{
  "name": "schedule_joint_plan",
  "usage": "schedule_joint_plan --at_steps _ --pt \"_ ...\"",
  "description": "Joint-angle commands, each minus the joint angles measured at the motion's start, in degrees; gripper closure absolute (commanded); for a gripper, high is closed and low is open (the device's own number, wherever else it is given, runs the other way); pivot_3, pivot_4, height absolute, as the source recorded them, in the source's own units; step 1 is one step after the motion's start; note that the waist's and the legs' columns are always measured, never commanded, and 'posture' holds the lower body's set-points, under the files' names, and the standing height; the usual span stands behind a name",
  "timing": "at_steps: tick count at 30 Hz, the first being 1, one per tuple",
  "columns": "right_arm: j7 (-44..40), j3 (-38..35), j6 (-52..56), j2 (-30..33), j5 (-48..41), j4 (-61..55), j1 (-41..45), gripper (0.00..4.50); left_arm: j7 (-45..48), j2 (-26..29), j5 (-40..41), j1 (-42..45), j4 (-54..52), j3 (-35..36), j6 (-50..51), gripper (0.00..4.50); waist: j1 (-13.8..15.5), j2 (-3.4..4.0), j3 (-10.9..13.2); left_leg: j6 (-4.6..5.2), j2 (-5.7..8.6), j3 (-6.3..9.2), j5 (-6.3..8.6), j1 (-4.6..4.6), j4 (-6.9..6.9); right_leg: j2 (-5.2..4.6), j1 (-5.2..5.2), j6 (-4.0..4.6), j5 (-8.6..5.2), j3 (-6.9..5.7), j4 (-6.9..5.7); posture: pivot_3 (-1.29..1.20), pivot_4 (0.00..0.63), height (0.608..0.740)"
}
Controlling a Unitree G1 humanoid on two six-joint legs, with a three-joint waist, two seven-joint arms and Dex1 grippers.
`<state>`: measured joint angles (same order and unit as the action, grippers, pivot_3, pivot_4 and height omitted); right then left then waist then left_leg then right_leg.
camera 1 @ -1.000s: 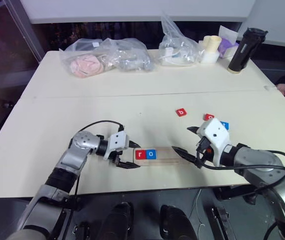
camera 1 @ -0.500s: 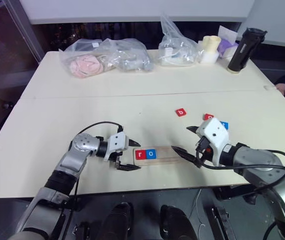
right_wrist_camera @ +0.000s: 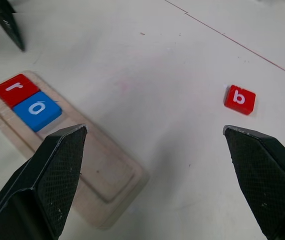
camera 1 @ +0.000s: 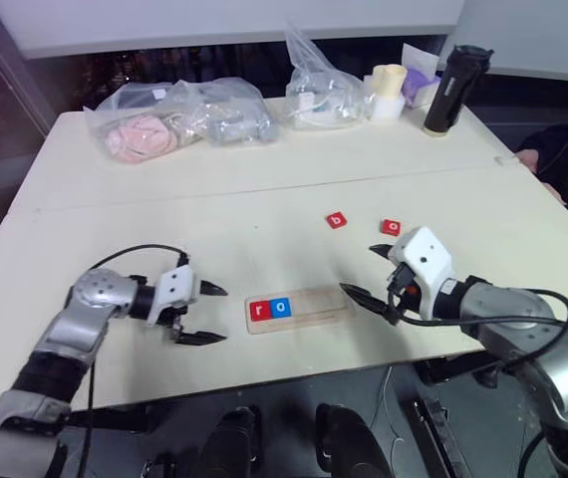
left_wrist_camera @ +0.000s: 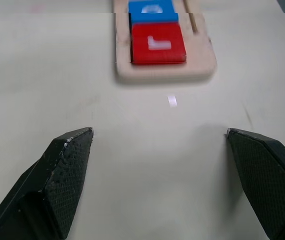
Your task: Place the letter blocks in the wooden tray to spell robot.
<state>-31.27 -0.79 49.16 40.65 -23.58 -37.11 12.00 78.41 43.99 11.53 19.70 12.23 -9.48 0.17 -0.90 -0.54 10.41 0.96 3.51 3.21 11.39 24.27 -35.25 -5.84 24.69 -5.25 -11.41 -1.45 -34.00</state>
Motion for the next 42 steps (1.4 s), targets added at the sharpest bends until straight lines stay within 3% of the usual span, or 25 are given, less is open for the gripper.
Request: schedule_joint_plan --at_steps 1,5,10,16,33,42 --pt "2.5 1.8 -3.1 -2.0 3.6 4.5 5.0 0.00 0.0 2.1 4.6 -2.5 -5.0 3.5 7.8 0.01 0.0 0.04 0.0 -0.01 -0.04 -0.02 0.01 0.02 -0.01 -0.03 0.03 0.00 0.00 -0.12 0.01 0.00 0.150 0.738" --pt "7.7 3.7 -2.3 -5.8 8.1 11.8 11.6 0.00 -5.1 0.9 12.9 -1.7 -12.9 9.8 18.6 0.01 0.5 0.01 0.1 -0.06 -0.04 -0.02 -0.01 0.22 -0.07 -0.08 0.18 -0.01 0.01 -0.28 0.01 0.00 0.150 0.738" --pt "13.7 6.4 0.3 -14.3 11.5 21.5 19.5 0.00 -16.8 -4.6 23.1 1.4 -21.7 17.6 29.3 0.01 0.8 -0.03 0.2 -0.12 -0.02 -0.02 -0.07 0.26 -0.11 -0.06 0.17 0.12 0.12 -0.34 -0.01 0.00 0.150 0.738" --pt "18.3 7.5 1.3 -21.4 15.4 34.1 25.8 0.00 -21.7 -5.4 28.3 0.5 -30.3 18.9 35.7 0.01 0.2 -0.03 0.2 -0.29 0.01 -0.12 -0.16 0.22 -0.10 0.14 0.18 -0.08 0.25 -0.32 -0.17 0.00 0.150 0.738" --pt "19.7 6.6 -12.5 -28.1 20.8 63.8 35.3 0.00 -24.7 -3.1 31.1 -5.9 -38.6 19.1 37.7 0.01 0.0 0.00 0.2 -0.43 -0.05 -0.12 -0.26 0.09 -0.10 0.30 0.14 0.22 0.21 -0.28 -0.24 0.00 0.150 0.738" --pt "19.5 3.4 -13.7 -28.9 20.3 72.4 38.1 0.00 -25.9 -2.3 30.9 -8.1 -40.2 19.5 37.4 0.01 0.1 0.00 0.2 -0.48 -0.06 -0.09 -0.28 -0.22 -0.10 0.31 -0.13 0.27 0.21 -0.29 -0.25 0.00 0.150 0.738"
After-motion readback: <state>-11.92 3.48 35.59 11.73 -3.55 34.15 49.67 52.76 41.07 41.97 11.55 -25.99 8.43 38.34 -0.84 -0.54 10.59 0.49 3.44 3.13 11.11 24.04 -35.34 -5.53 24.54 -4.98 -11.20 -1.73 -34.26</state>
